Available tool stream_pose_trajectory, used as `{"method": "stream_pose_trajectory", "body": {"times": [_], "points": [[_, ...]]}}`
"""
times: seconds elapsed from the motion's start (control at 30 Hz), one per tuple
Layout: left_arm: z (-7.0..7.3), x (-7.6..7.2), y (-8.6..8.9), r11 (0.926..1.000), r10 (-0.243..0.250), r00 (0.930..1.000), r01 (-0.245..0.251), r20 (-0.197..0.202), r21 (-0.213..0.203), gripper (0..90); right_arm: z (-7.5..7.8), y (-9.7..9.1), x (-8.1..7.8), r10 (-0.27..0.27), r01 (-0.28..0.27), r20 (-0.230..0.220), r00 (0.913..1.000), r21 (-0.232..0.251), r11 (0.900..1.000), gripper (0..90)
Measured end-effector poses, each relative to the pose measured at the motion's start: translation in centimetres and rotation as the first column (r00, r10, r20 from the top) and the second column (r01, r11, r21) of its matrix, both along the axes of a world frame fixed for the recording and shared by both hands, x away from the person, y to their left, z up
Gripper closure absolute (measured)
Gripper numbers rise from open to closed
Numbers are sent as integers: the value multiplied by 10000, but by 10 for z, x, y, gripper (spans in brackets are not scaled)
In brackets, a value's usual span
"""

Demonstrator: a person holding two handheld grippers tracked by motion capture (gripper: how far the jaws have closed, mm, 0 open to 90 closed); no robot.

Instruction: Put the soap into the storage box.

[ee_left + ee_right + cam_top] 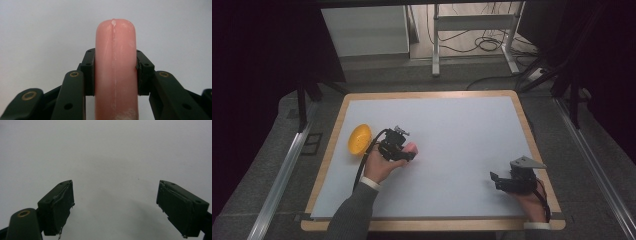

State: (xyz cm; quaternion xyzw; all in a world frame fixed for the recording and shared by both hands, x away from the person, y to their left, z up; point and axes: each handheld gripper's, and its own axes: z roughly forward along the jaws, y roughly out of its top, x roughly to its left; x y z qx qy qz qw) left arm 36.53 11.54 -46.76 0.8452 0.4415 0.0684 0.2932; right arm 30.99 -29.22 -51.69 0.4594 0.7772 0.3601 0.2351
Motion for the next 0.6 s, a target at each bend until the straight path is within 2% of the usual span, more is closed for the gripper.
{"method": "stream_pose_trajectory", "body": {"times": [0.6], "points": [[11,1,29,9982,596,9980,-596,189,-6,603,0,0,0,18,-18,-14,10000,-43,10000,142]]}}
